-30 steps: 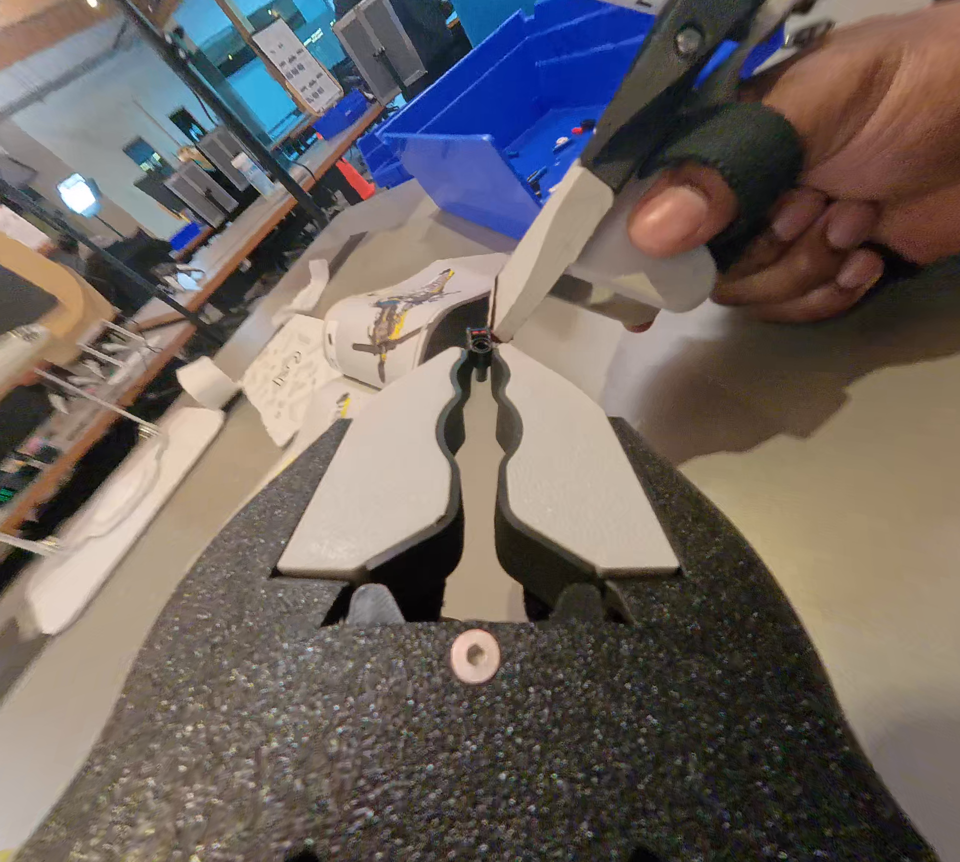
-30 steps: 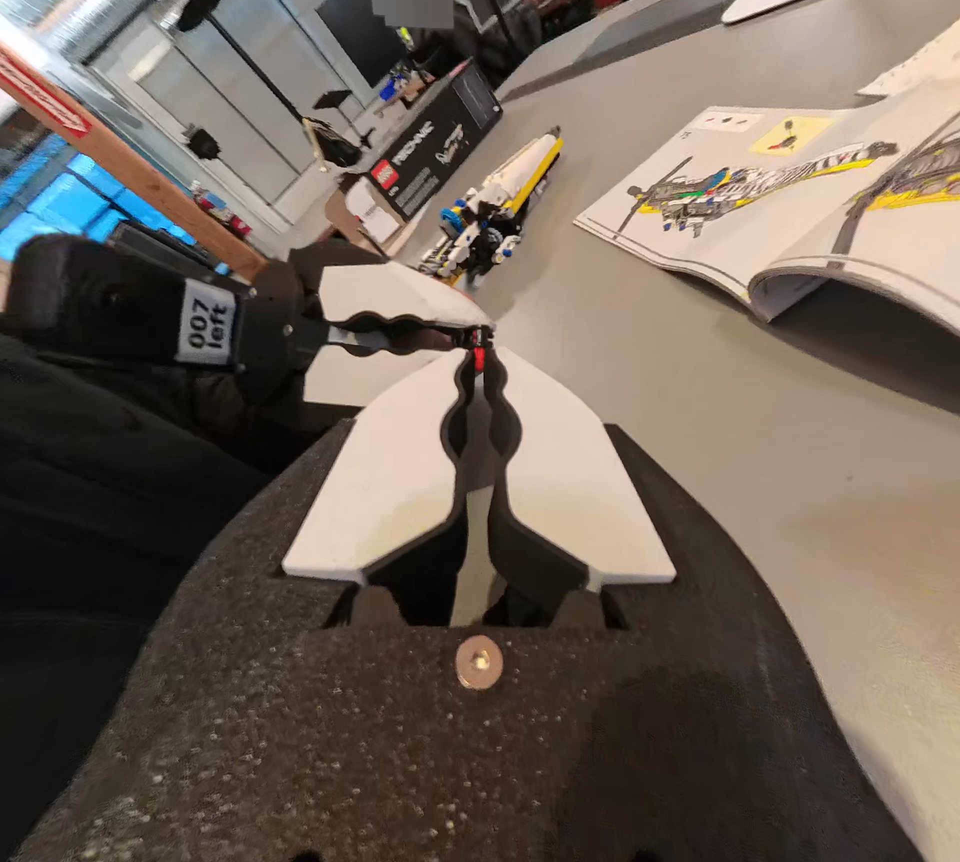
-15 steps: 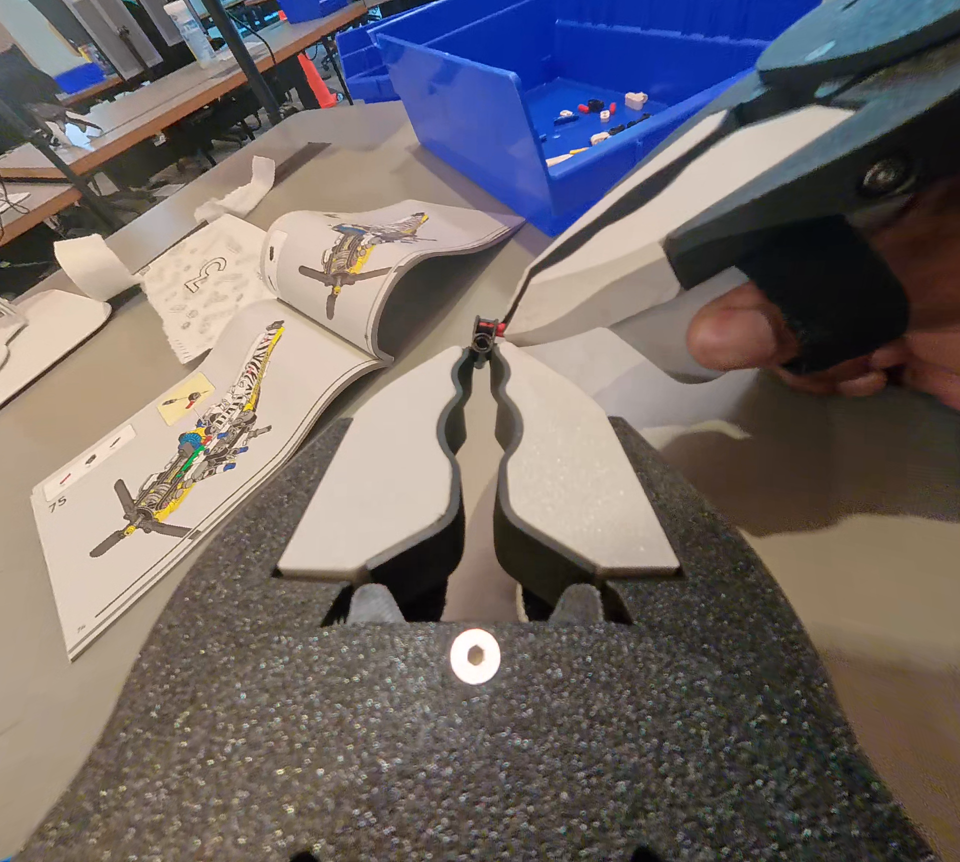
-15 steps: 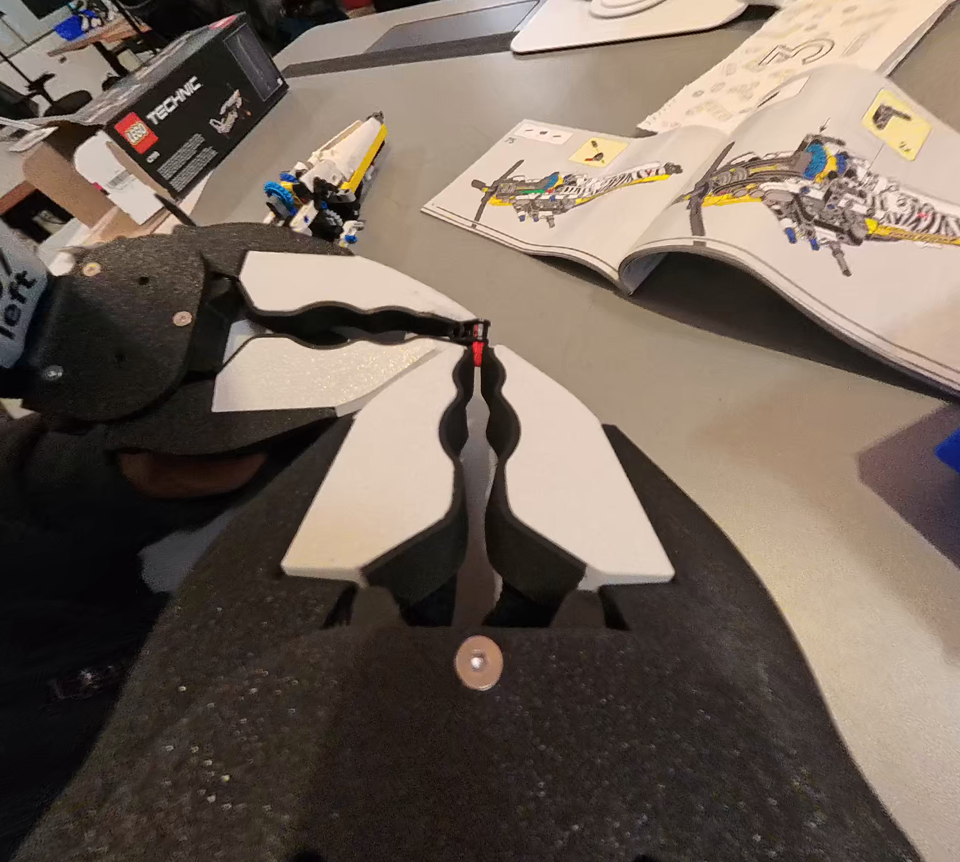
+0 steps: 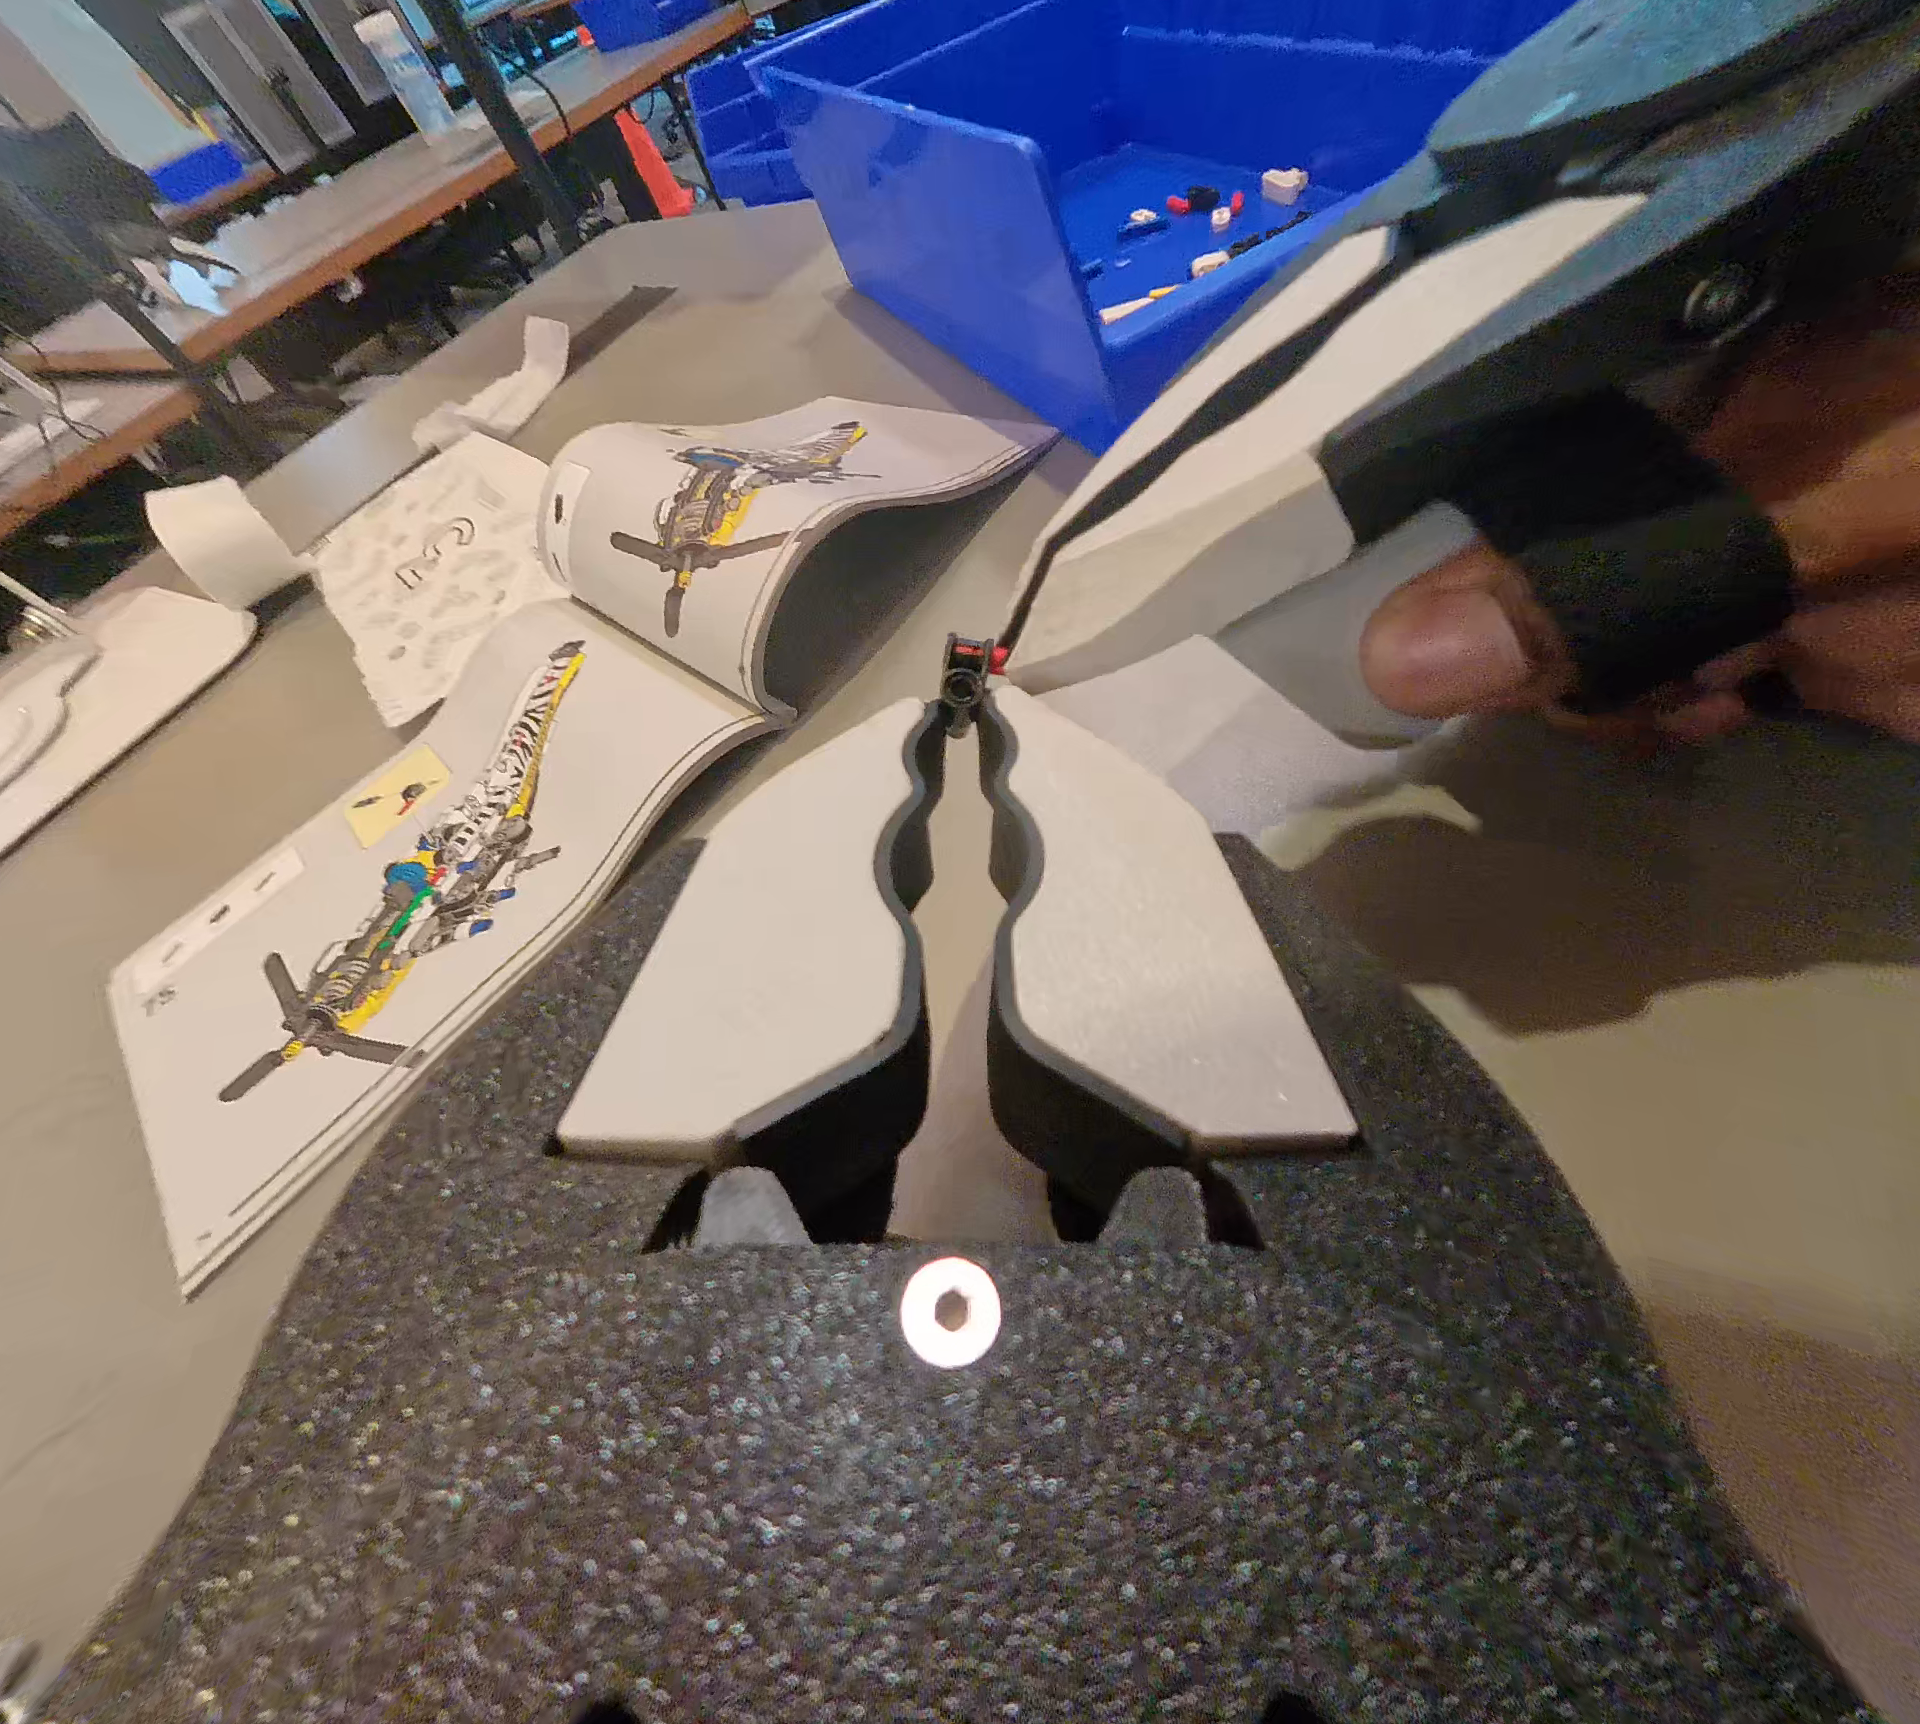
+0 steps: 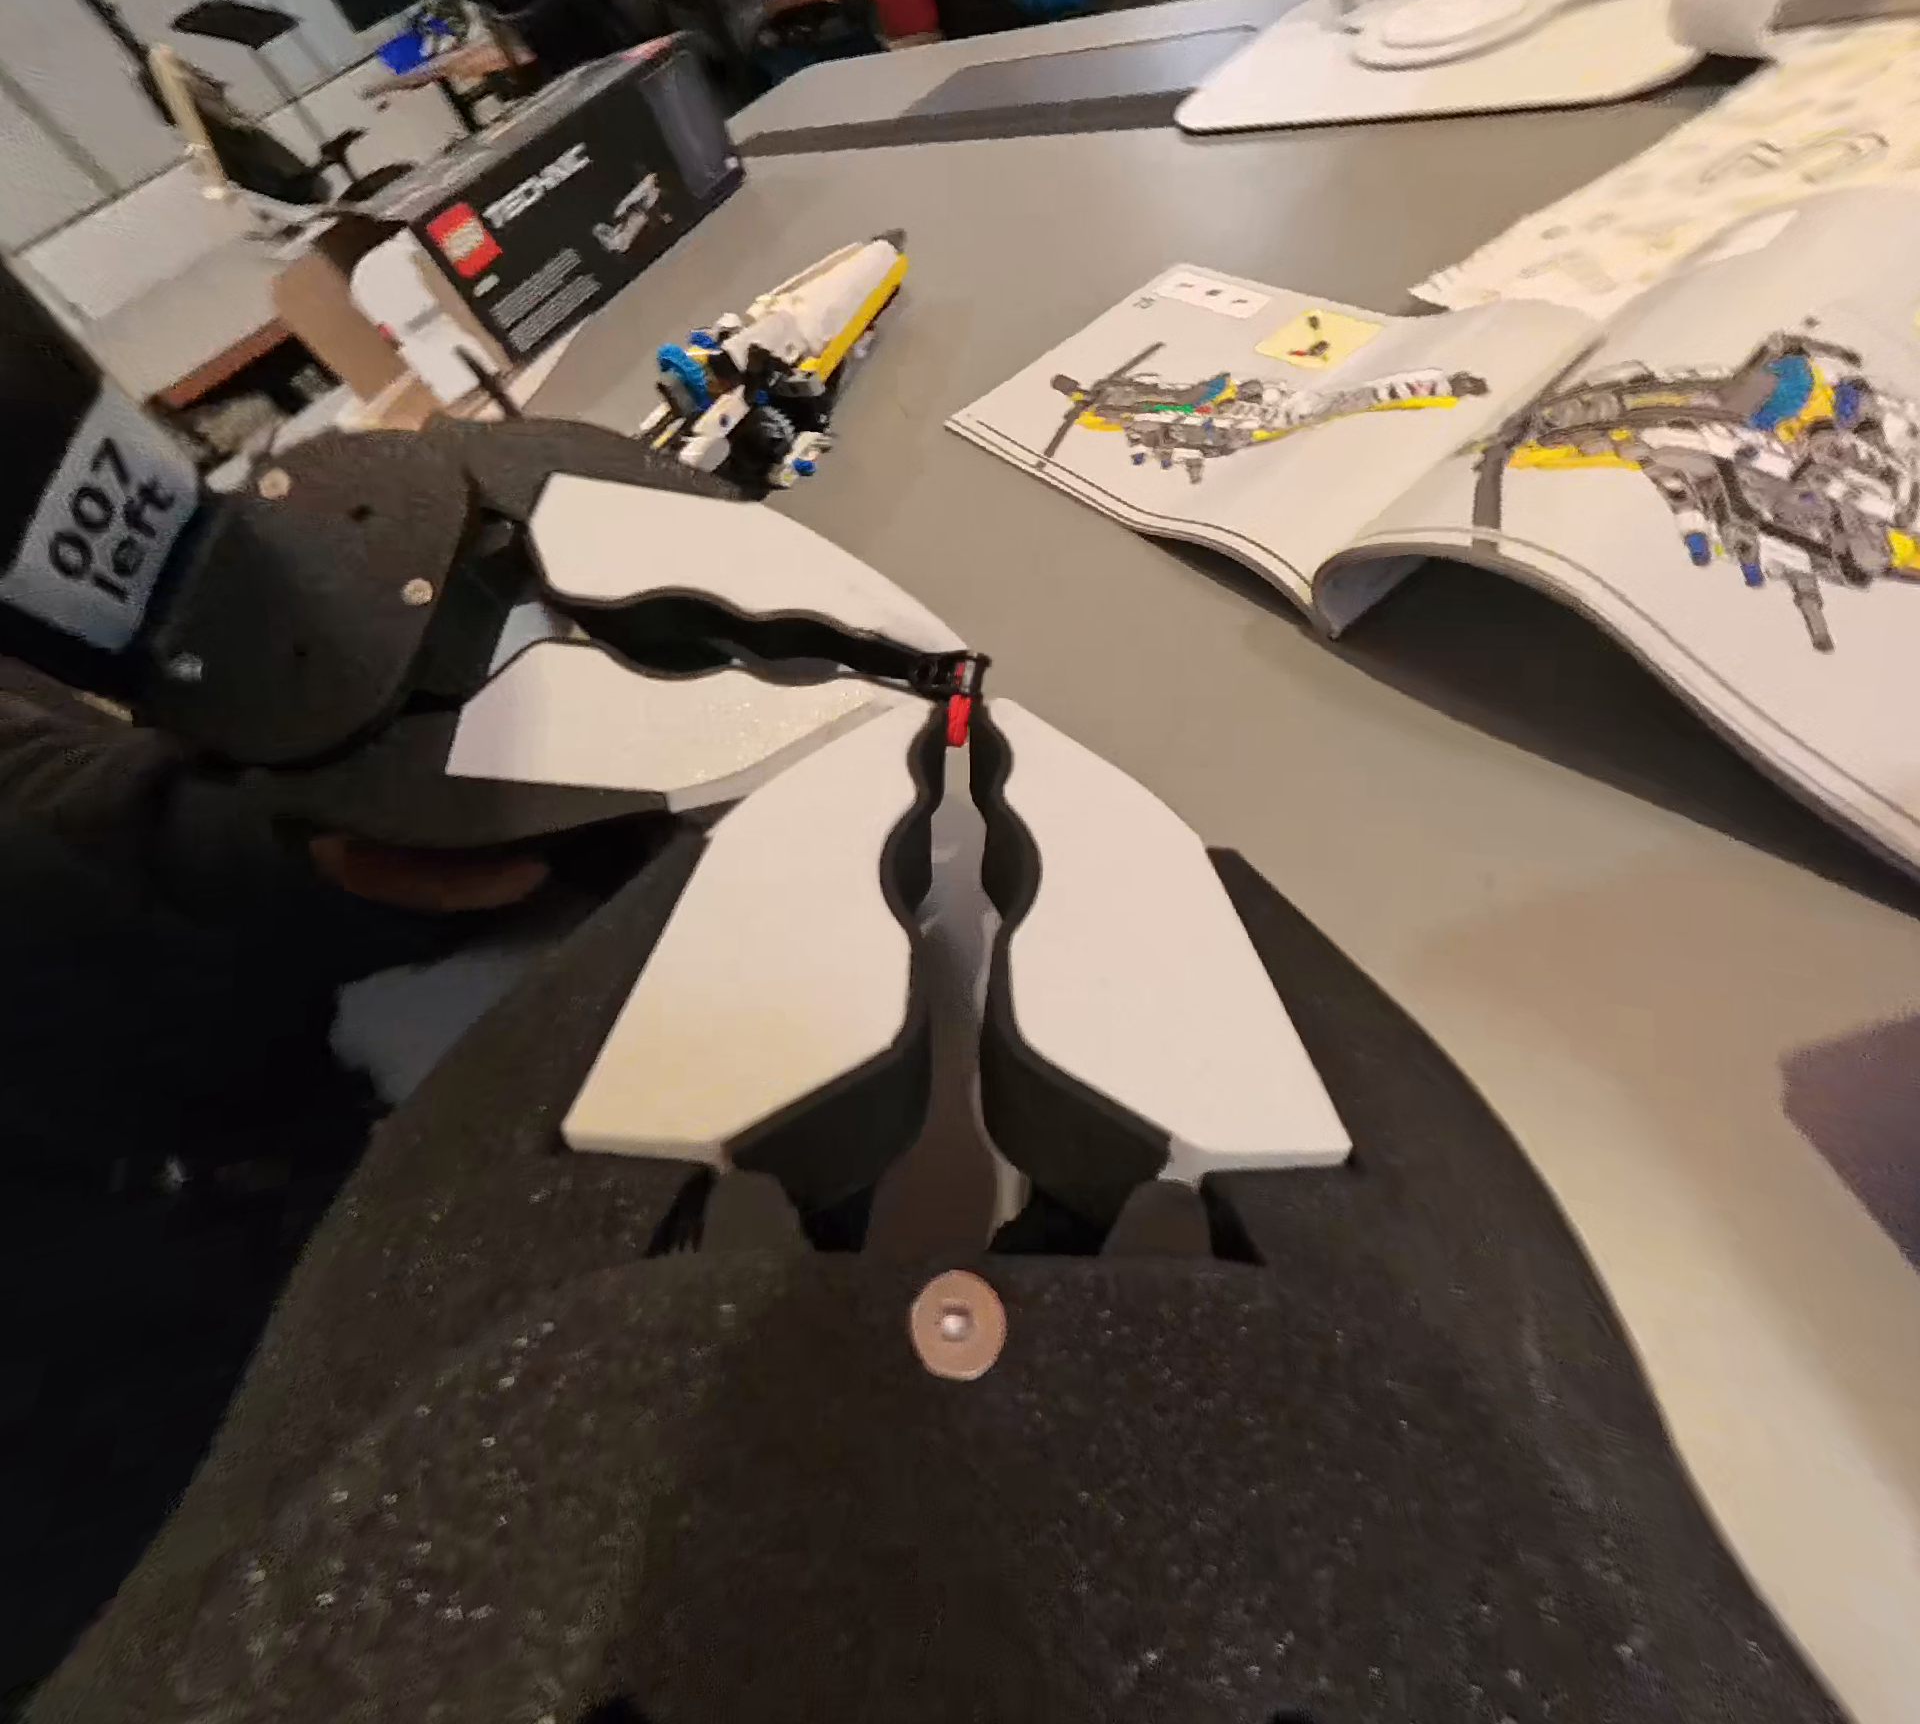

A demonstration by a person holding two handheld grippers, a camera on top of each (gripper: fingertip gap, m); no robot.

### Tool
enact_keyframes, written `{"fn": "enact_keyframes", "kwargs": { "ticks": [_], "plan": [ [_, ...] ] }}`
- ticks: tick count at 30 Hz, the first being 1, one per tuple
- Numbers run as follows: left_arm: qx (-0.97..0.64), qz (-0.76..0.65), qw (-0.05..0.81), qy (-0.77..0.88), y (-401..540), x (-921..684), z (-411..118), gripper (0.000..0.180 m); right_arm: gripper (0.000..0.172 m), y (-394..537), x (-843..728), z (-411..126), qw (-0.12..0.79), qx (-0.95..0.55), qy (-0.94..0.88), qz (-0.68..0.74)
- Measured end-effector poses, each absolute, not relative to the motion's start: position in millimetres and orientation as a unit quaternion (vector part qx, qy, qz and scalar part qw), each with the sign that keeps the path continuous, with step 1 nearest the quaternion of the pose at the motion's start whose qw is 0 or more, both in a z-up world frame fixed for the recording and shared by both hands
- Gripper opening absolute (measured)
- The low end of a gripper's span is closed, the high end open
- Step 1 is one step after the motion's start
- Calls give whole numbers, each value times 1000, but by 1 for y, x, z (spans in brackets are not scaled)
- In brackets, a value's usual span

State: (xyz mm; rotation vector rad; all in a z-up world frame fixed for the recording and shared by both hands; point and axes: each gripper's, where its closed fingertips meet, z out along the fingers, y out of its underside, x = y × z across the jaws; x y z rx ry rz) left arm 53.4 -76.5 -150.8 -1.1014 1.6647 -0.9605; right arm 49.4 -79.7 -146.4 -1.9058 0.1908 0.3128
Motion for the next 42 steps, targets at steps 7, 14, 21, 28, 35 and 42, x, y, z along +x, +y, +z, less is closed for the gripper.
{"fn": "enact_keyframes", "kwargs": {
  "ticks": [7, 14, 21, 28, 35, 42],
  "plan": [
    [-395, -339, 496, 695, -76, 50, -149, 8, 4, -80, 46, -146, 571, -805, 56, 153],
    [-331, -298, 530, 721, -80, 47, -148, 8, 4, -84, 42, -147, 549, -813, 42, 192],
    [-302, -293, 542, 727, -84, 44, -145, 8, 4, -87, 39, -147, 541, -815, 34, 206],
    [-297, -286, 543, 731, -84, 44, -146, 8, 4, -87, 38, -148, 535, -816, 34, 216],
    [-294, -304, 533, 733, -91, 43, -146, 8, 30, -85, 30, -133, 568, -779, 22, 264],
    [-305, -311, 536, 723, -86, 42, -142, 8, 9, -85, 36, -126, 595, -759, 39, 261]
  ]
}}
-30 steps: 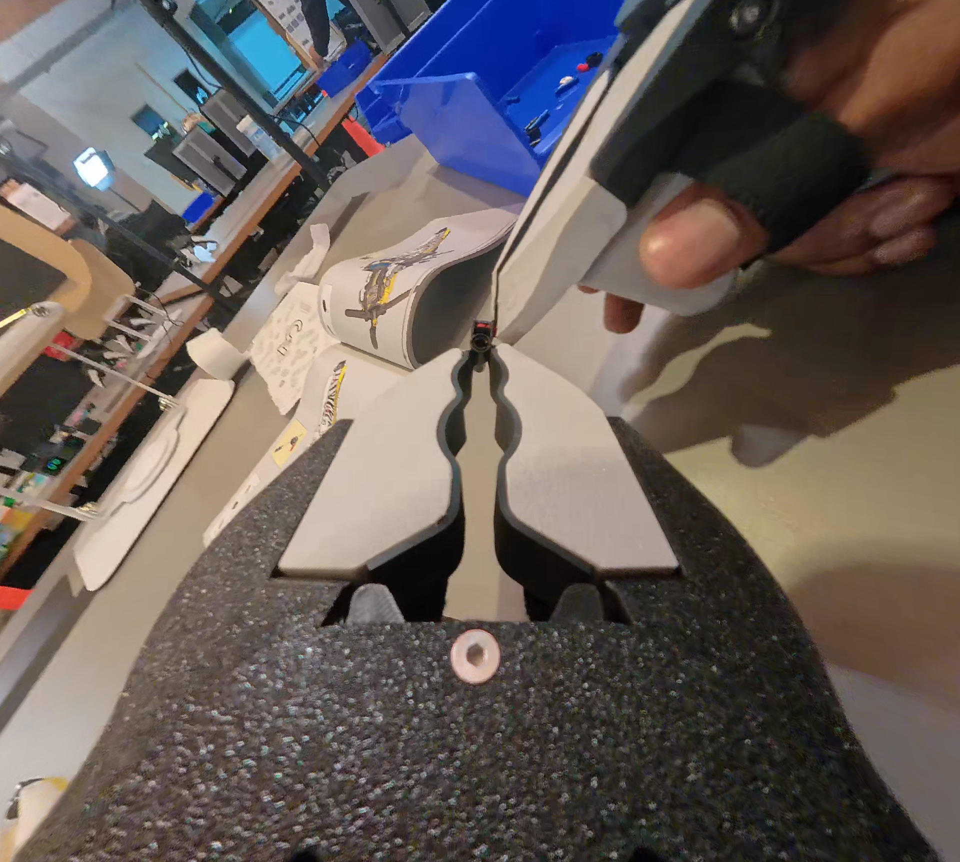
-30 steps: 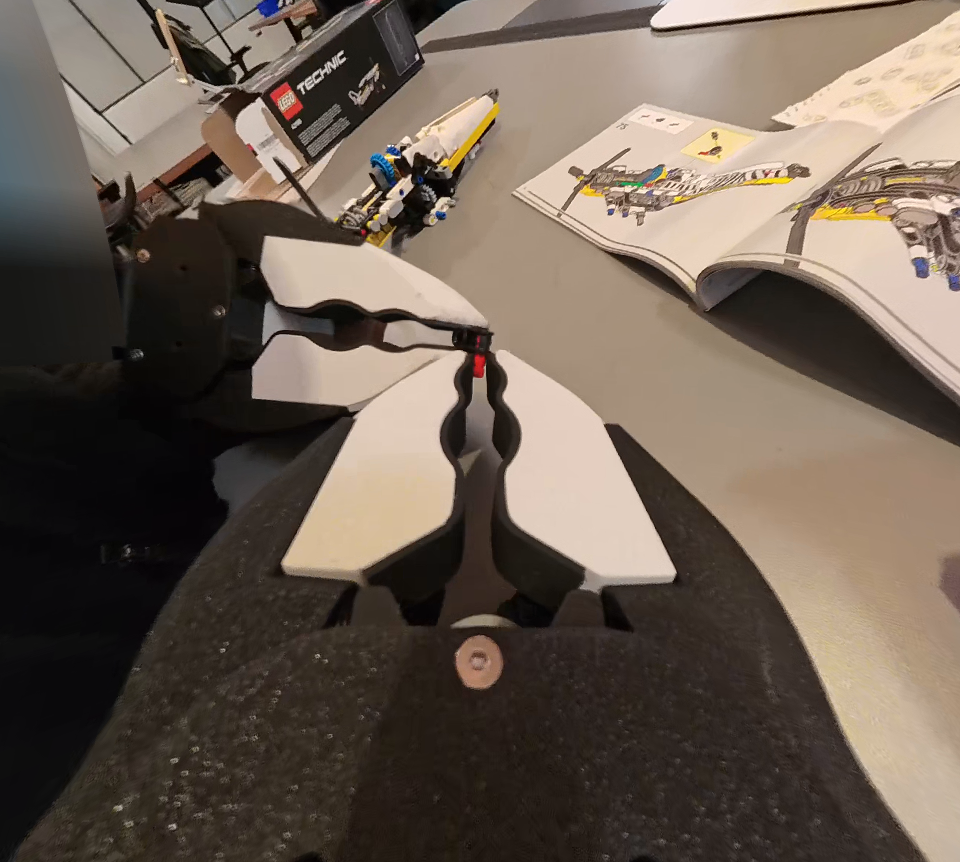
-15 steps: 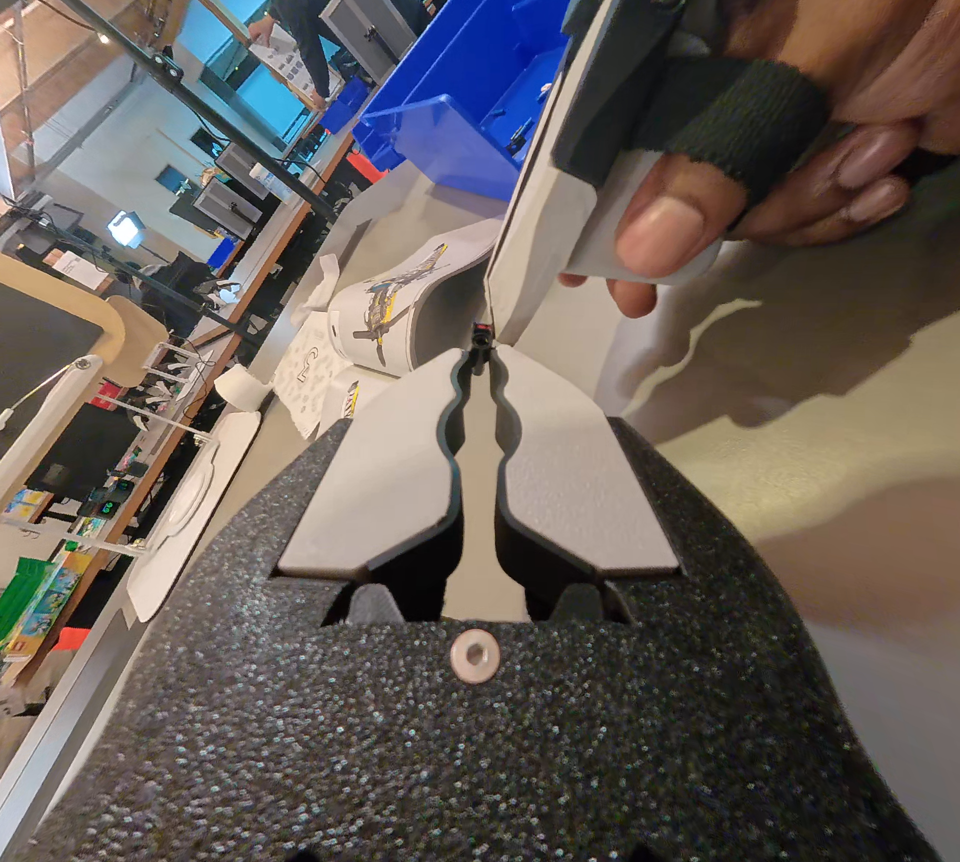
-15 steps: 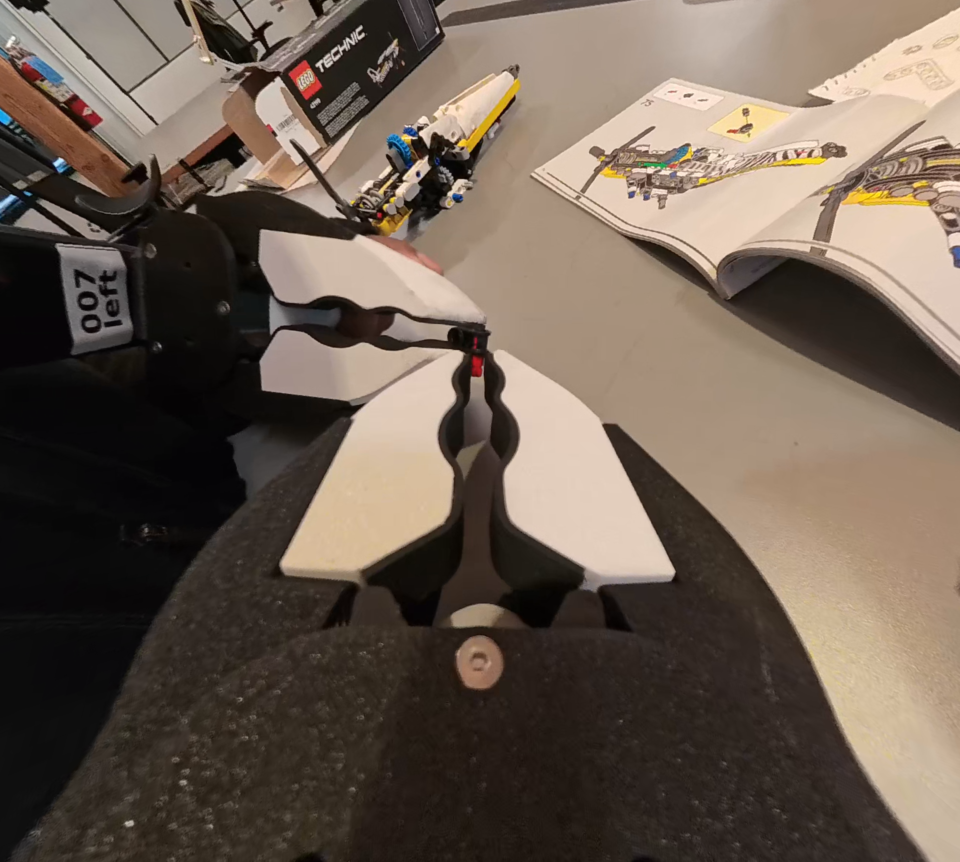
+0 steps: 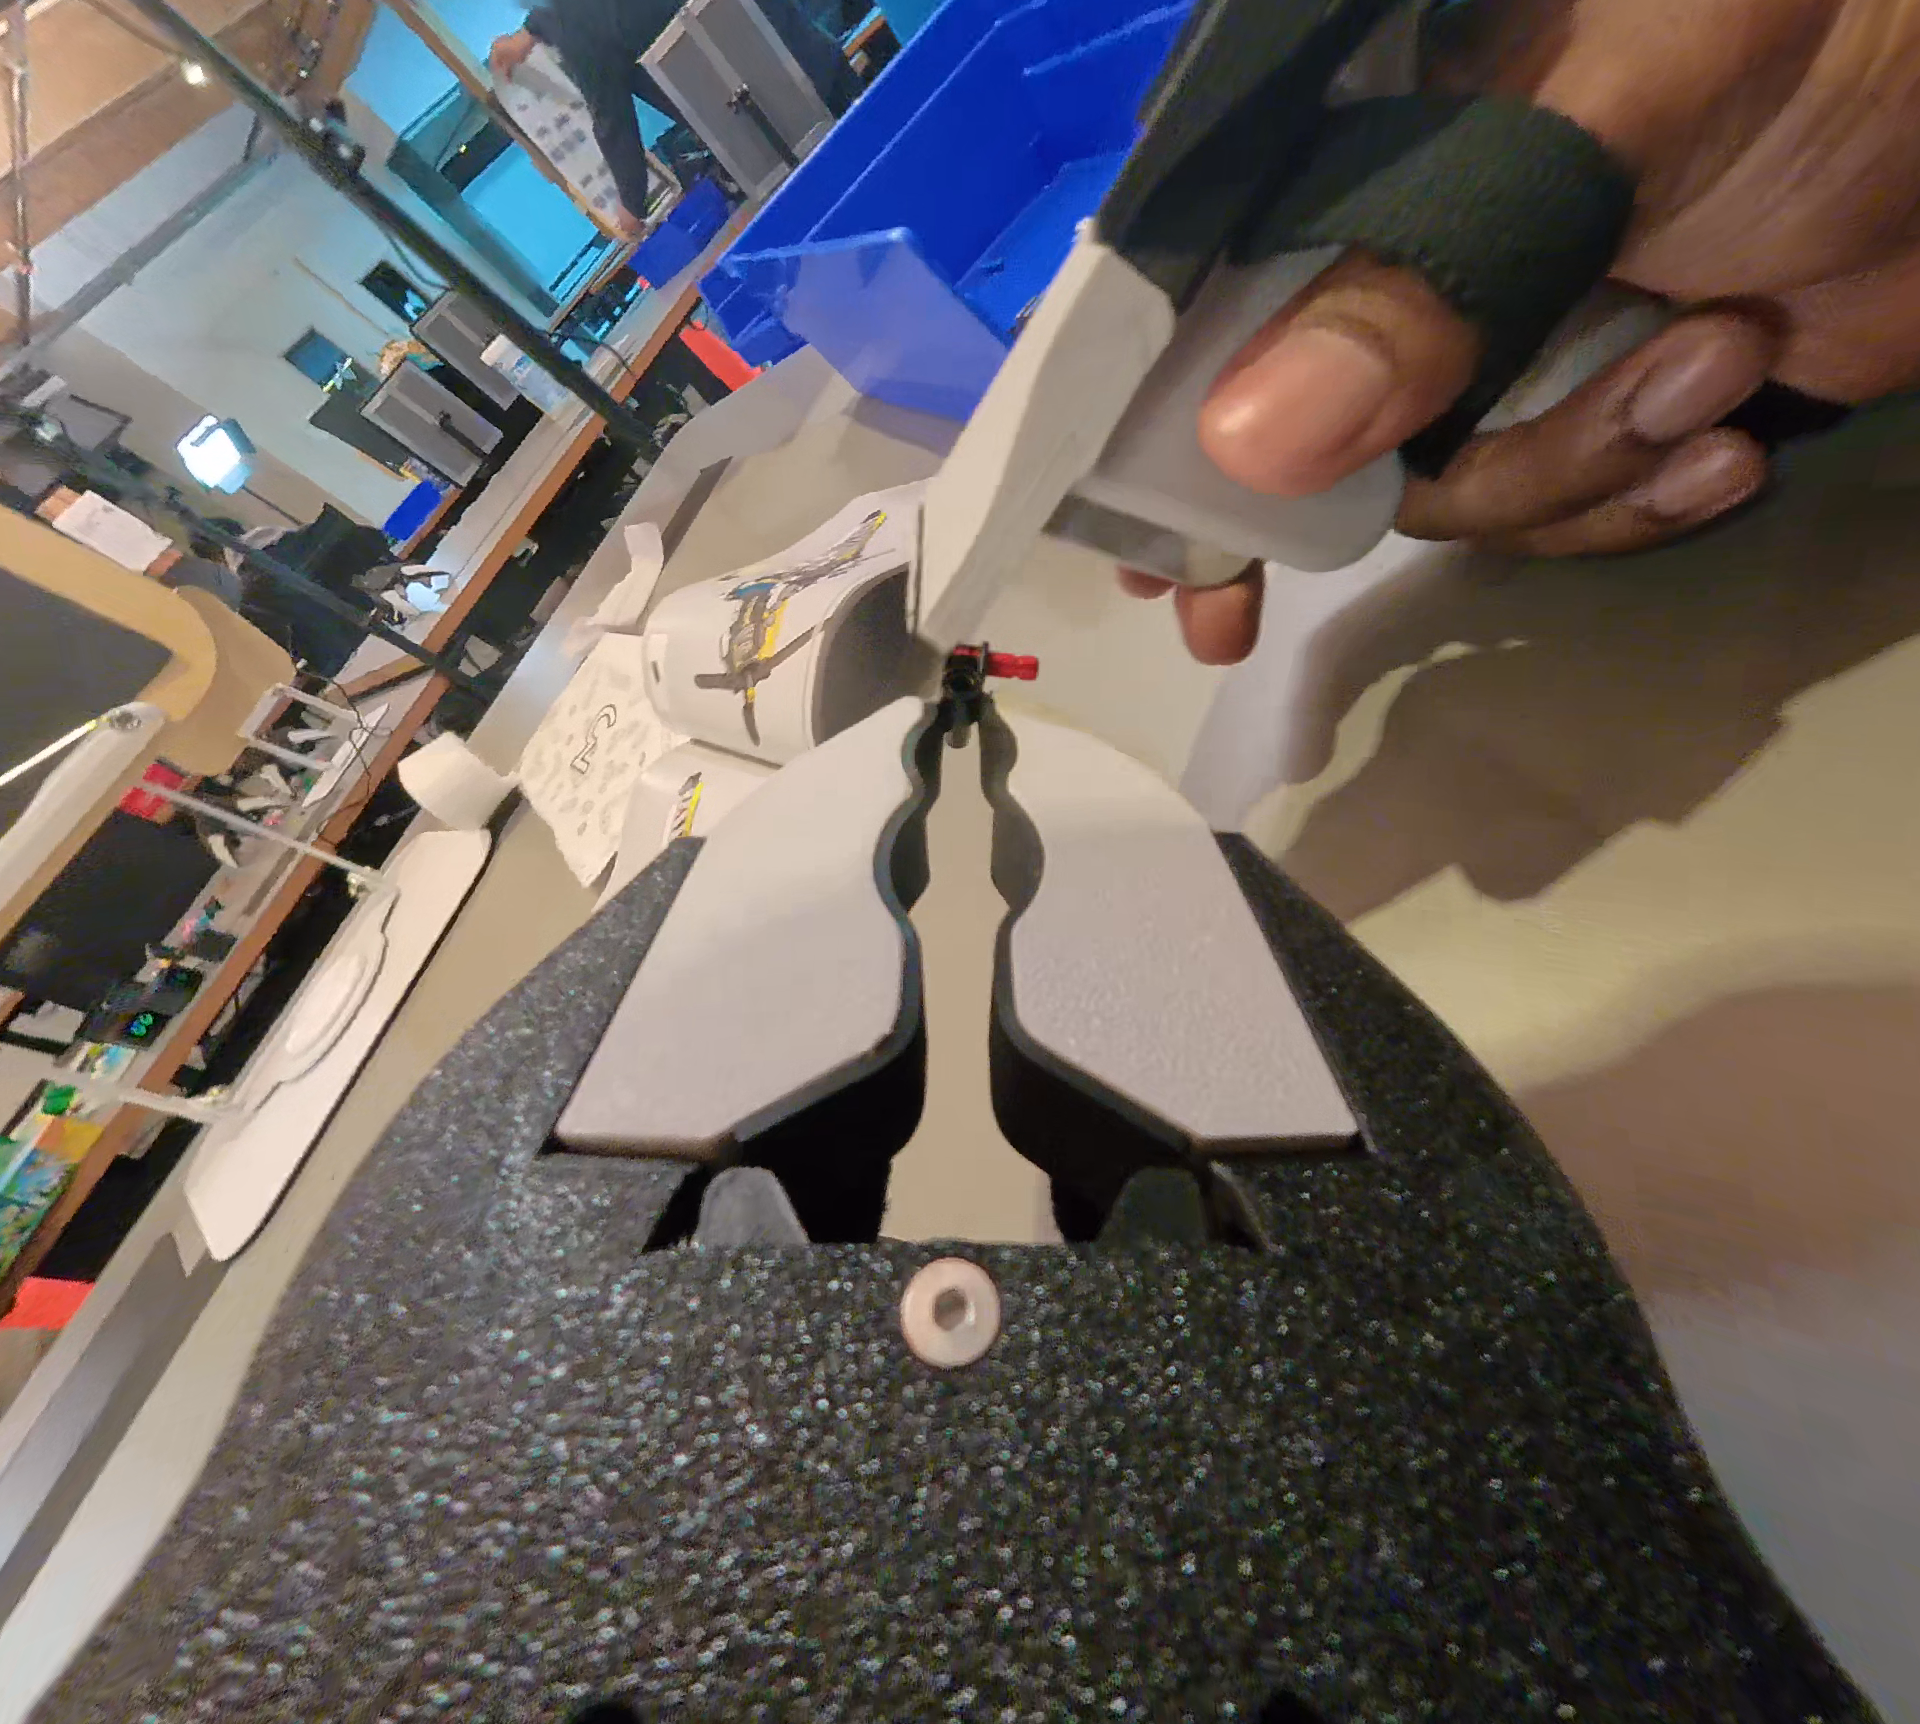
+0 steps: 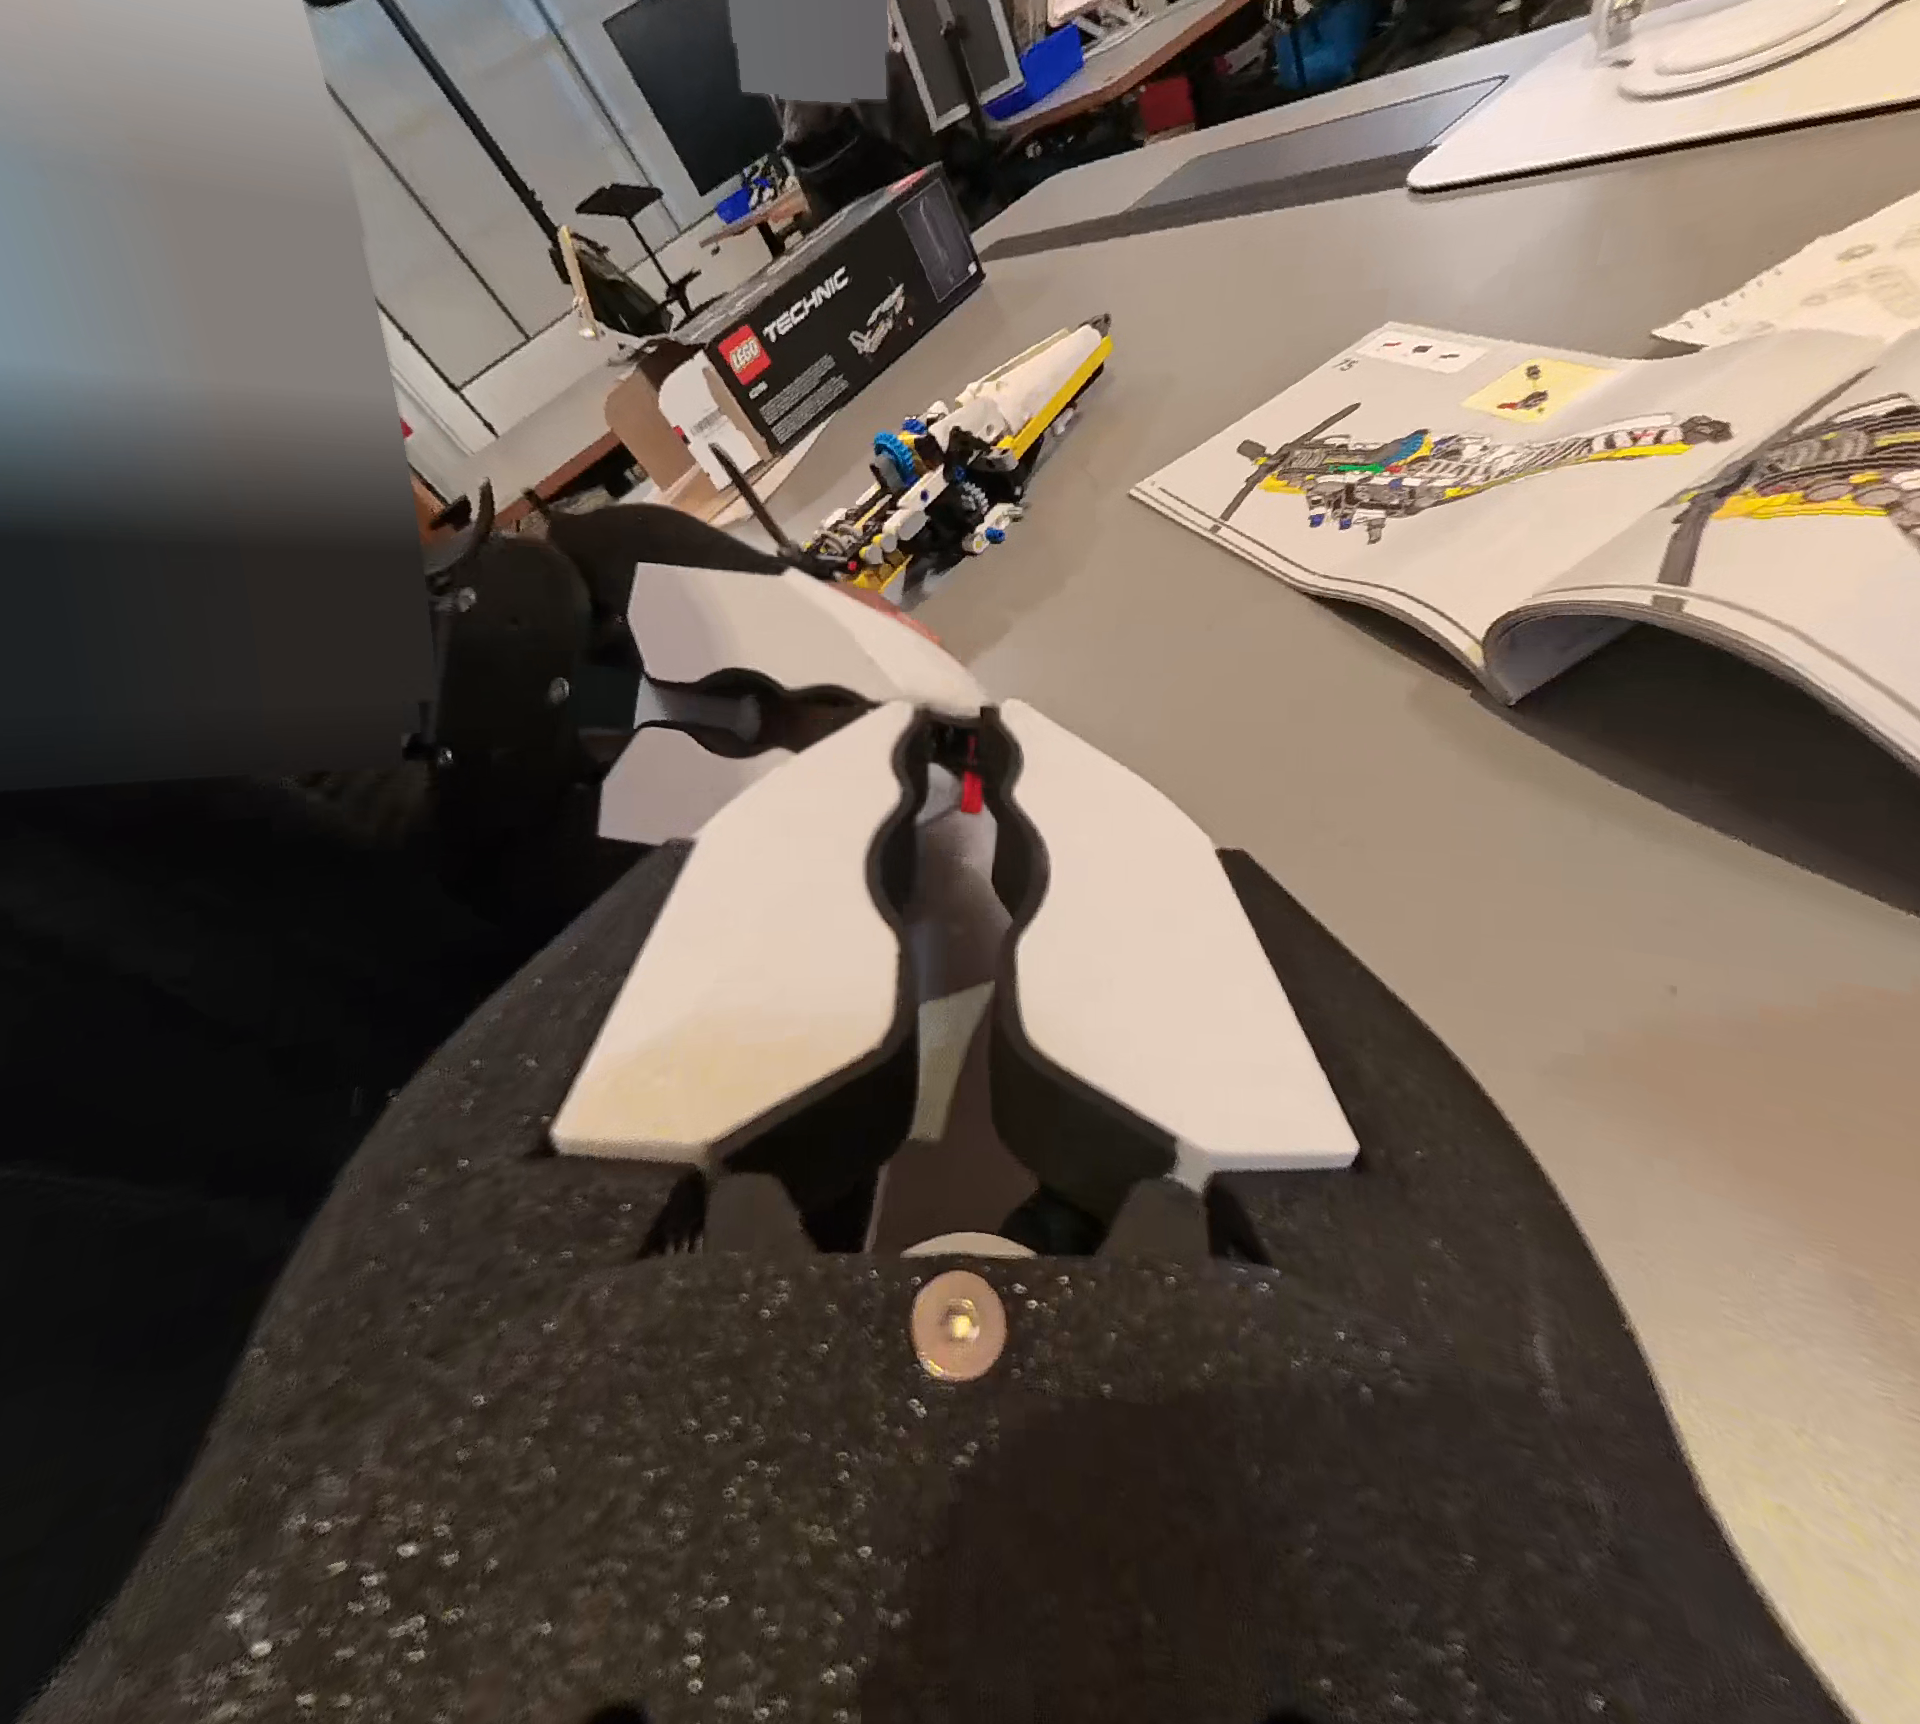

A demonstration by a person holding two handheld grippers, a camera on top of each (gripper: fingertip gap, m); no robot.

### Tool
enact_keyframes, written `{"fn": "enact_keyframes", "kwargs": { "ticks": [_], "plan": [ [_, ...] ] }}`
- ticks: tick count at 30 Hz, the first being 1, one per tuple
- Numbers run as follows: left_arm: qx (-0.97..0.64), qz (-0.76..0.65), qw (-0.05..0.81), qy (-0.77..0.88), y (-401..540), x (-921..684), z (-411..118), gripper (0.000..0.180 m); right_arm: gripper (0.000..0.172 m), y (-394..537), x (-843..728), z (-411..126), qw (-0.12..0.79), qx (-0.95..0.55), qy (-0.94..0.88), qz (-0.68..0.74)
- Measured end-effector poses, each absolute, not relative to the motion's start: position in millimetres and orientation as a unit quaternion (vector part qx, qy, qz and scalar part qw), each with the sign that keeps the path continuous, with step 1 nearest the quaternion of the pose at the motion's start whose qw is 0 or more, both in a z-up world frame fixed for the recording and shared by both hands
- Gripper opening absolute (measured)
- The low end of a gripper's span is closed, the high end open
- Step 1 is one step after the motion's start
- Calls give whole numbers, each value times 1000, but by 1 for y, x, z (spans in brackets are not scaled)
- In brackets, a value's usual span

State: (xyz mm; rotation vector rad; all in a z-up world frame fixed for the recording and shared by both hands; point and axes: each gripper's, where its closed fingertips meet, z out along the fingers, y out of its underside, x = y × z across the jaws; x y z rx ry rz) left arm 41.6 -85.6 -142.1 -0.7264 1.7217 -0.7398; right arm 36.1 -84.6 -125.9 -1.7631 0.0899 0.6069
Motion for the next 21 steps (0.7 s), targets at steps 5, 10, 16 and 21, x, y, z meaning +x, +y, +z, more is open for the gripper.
{"fn": "enact_keyframes", "kwargs": {
  "ticks": [5, 10, 16, 21],
  "plan": [
    [-335, -341, 549, 685, -71, 39, -128, 8, 9, -84, 35, -132, 579, -773, 32, 257],
    [-331, -368, 548, 674, -73, 38, -119, 10, 10, -80, 27, -140, 561, -797, -4, 224],
    [-306, -331, 561, 695, -77, 37, -125, 9, 8, -78, 28, -142, 557, -800, 1, 222],
    [-270, -299, 576, 712, -78, 36, -127, 9, 7, -82, 21, -143, 535, -801, -5, 267]
  ]
}}
